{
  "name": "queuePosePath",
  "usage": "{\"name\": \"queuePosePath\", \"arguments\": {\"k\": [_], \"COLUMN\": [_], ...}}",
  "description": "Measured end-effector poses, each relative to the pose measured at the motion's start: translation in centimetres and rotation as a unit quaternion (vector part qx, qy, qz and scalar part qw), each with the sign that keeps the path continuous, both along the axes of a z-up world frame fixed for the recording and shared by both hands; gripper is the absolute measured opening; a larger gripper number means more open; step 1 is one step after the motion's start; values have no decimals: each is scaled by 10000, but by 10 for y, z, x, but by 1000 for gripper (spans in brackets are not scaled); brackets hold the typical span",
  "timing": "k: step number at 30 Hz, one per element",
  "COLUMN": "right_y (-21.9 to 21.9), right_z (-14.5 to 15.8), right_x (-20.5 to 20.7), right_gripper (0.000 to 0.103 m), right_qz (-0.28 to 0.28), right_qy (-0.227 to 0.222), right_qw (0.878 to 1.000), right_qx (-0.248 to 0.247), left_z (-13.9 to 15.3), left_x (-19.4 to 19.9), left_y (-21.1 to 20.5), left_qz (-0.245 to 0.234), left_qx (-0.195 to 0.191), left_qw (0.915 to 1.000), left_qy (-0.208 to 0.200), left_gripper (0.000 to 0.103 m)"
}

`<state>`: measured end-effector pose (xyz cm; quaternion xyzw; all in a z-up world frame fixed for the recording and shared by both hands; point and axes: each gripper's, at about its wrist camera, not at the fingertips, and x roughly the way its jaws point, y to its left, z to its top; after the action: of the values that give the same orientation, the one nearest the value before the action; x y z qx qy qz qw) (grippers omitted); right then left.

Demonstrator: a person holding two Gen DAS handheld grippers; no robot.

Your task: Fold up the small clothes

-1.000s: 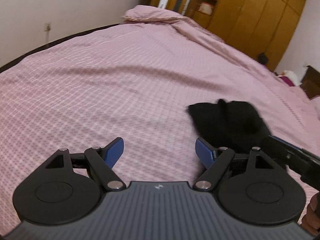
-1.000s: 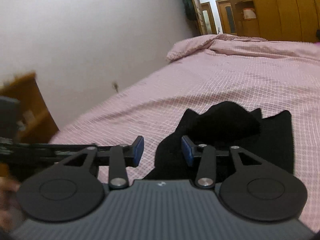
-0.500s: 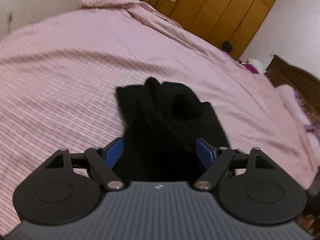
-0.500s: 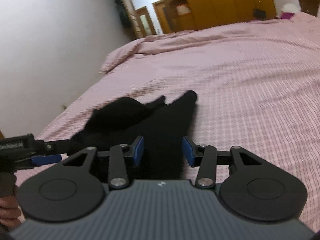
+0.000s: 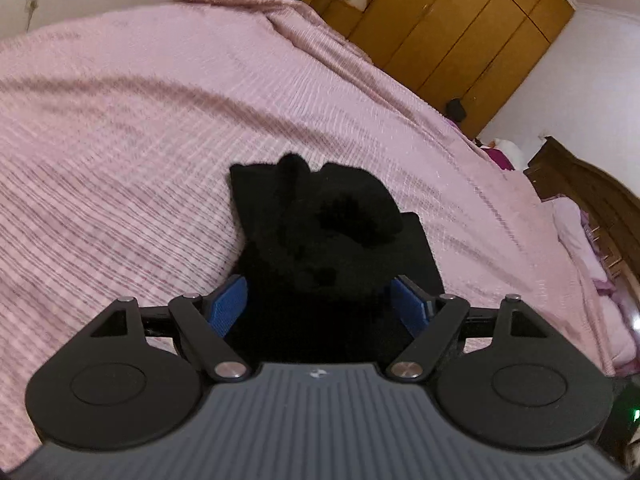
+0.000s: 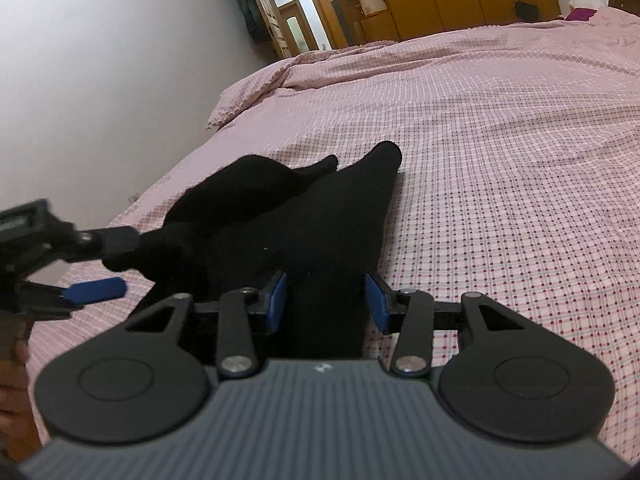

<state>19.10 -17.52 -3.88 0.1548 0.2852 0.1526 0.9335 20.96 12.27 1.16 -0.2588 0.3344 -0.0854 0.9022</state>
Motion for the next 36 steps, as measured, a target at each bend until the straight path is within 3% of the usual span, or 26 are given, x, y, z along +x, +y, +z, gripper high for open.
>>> {"name": "queuePosePath", "arguments": {"k": [2,3,4,6,7,10,13,17,20,22,23,26,32,36], "right_y": [1,1,1,1,1,3,9,10,4,2,1,-3,-7,-5], "right_z": [-2,-1,-1,2,4,3,-7,-9,1,7,10,15,18,16], "right_x": [0,-1,-1,-4,-5,-6,-1,-1,-2,-2,-2,3,20,33], "right_gripper": [46,46,46,46,46,46,47,50,50,50,50,50,50,50], "right_qz": [3,3,5,20,46,227,325,321,306,271,239,167,-12,-52], "right_qy": [10,9,5,-28,-73,-155,35,82,31,-84,-162,-250,-315,-334], "right_qw": [10000,10000,10000,10000,9999,9994,9992,9992,9994,9994,9993,9993,9994,9993], "right_qx": [-23,-31,-45,-90,-116,-218,-219,-241,-168,-198,-221,-204,-121,-185], "left_z": [-7,-8,-8,-2,3,-10,-39,-24,1,17,23,36,17,-2], "left_x": [4,5,4,-7,-15,-23,-16,-12,-12,-12,-10,5,59,84], "left_y": [0,1,4,13,16,29,41,36,24,13,7,-12,-47,-65], "left_qz": [-92,-72,-10,112,184,323,301,143,-10,1,-14,-205,-667,-269], "left_qx": [-264,-338,-412,-487,-210,397,289,542,1004,1378,1554,1947,2274,2971], "left_qw": [9993,9990,9988,9977,9982,9985,9984,9981,9949,9900,9866,9778,9703,9526], "left_qy": [-250,-280,-273,-458,-522,-210,387,257,-8,-302,-486,-742,-480,-599], "left_gripper": [65,26,15,13,12,12,13,15,36,72,76,77,77,77]}}
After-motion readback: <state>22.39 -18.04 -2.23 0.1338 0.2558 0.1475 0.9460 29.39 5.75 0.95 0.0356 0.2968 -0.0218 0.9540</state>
